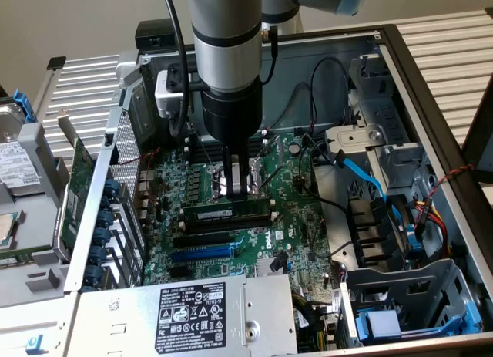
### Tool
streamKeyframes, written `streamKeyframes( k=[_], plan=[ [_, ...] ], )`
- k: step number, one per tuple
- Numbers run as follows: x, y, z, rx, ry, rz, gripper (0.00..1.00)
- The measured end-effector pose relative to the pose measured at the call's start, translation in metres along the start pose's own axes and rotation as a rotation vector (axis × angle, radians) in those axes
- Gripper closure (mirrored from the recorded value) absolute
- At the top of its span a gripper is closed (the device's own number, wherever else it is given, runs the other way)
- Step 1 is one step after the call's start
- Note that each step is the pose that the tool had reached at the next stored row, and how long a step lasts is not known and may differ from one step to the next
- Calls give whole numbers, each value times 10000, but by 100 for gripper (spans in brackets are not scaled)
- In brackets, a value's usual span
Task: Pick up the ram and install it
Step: 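Insert the ram into the slot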
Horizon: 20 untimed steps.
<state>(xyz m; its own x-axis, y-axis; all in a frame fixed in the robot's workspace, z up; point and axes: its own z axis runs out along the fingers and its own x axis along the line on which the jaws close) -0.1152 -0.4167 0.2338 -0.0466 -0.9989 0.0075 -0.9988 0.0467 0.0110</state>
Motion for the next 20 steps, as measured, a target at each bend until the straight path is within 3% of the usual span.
streamKeyframes(
  k=[20],
  plan=[
    [4, 1, 12, -1, 1, 1, 88]
  ],
)
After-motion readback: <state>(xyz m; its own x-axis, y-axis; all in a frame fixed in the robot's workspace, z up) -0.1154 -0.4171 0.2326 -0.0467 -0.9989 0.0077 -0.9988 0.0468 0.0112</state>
